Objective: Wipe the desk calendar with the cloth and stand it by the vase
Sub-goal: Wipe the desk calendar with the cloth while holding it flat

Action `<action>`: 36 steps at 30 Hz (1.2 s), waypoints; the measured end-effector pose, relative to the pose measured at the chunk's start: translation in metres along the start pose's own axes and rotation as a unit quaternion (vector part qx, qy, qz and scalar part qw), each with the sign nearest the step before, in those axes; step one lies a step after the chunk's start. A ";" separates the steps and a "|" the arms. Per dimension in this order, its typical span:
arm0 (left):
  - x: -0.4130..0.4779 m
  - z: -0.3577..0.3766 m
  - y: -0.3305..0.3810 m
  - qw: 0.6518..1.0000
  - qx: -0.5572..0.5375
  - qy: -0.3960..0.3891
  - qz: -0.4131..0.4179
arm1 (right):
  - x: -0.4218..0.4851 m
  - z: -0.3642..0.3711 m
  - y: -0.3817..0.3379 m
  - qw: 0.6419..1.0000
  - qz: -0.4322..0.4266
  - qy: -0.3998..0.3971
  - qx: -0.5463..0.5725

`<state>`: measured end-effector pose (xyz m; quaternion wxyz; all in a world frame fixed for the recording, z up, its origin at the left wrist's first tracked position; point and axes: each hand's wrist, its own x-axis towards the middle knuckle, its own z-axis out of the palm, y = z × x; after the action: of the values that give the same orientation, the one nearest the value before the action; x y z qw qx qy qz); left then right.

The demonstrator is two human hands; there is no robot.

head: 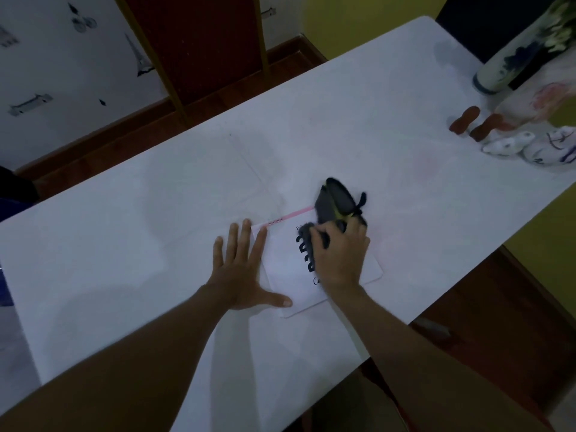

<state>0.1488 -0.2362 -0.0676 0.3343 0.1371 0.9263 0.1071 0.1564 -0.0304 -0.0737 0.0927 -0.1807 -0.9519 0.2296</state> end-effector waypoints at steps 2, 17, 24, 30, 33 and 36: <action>-0.001 0.000 0.000 1.000 -0.001 0.001 -0.007 | -0.031 0.000 0.003 0.997 -0.073 -0.007 0.006; -0.005 -0.007 -0.015 0.999 0.007 -0.024 0.041 | -0.028 0.007 -0.018 0.985 -0.152 -0.078 -0.005; -0.002 -0.006 -0.013 0.999 0.017 -0.025 0.025 | -0.025 0.019 -0.043 0.990 -0.124 -0.067 -0.003; -0.002 -0.007 -0.012 0.999 0.025 -0.033 0.025 | -0.069 0.002 0.000 0.975 -0.206 -0.079 0.007; -0.003 -0.008 -0.012 0.999 0.011 -0.032 0.028 | -0.076 -0.005 0.032 0.975 -0.214 -0.058 0.009; -0.002 -0.006 -0.011 0.999 0.007 -0.033 0.021 | -0.066 -0.015 0.060 0.987 -0.163 -0.005 -0.011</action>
<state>0.1447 -0.2478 -0.0648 0.3615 0.1626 0.9123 0.1030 0.2387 0.0004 -0.0950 0.1220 -0.0226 -0.9715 0.2020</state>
